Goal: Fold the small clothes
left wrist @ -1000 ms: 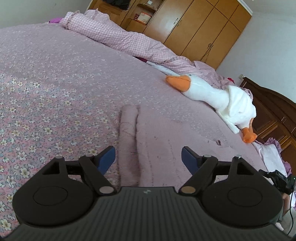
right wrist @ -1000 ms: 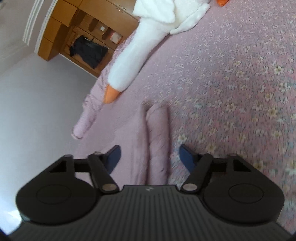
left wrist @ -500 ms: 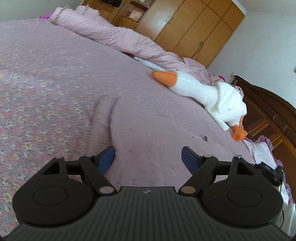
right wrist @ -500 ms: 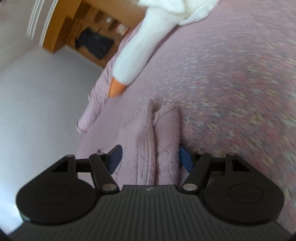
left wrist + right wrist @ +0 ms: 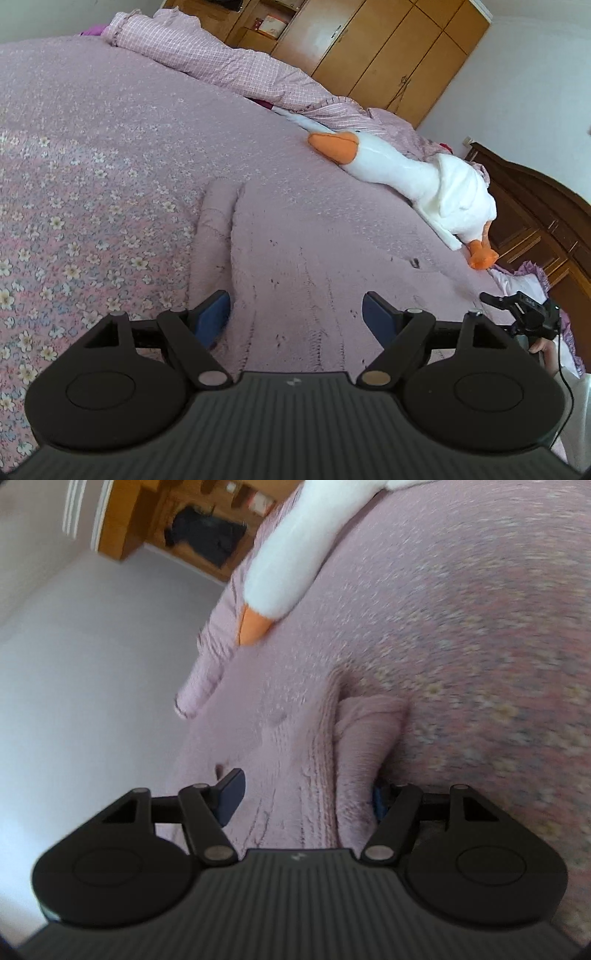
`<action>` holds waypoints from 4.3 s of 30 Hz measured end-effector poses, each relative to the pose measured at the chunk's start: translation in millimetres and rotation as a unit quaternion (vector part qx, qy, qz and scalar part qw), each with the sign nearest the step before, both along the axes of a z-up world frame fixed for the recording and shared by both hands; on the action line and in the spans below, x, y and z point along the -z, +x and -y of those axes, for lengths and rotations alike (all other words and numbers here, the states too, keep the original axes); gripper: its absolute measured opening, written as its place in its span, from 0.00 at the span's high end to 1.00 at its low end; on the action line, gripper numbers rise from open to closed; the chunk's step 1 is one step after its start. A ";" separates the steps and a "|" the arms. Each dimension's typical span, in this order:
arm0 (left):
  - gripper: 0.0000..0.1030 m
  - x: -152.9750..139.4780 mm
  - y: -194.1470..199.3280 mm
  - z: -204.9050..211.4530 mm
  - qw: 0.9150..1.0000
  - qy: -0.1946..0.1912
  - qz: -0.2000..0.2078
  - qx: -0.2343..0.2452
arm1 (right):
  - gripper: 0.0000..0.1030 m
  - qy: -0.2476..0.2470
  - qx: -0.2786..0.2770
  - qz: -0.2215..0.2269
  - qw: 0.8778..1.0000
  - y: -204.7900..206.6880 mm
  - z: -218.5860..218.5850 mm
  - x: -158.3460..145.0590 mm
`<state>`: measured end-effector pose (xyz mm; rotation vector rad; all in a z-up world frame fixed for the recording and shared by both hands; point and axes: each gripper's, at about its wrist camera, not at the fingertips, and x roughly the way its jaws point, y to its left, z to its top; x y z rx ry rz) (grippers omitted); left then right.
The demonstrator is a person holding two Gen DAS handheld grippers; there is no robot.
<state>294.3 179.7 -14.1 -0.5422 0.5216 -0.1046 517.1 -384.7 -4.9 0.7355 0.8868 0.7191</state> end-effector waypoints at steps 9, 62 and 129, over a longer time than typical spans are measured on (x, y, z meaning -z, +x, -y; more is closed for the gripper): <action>0.19 0.6 -3.8 -8.8 1.000 0.003 0.006 -0.007 | 0.59 0.029 0.013 -0.026 0.999 -15.4 22.6 10.2; 0.15 -25.8 -42.5 -51.5 0.995 0.078 0.062 0.005 | 0.81 -0.338 0.105 -0.033 0.935 -36.5 -200.9 -155.9; 0.14 -27.9 -44.2 -72.1 0.996 0.078 0.033 -0.024 | 0.53 -0.368 -0.101 0.172 0.908 -139.5 -440.3 -116.4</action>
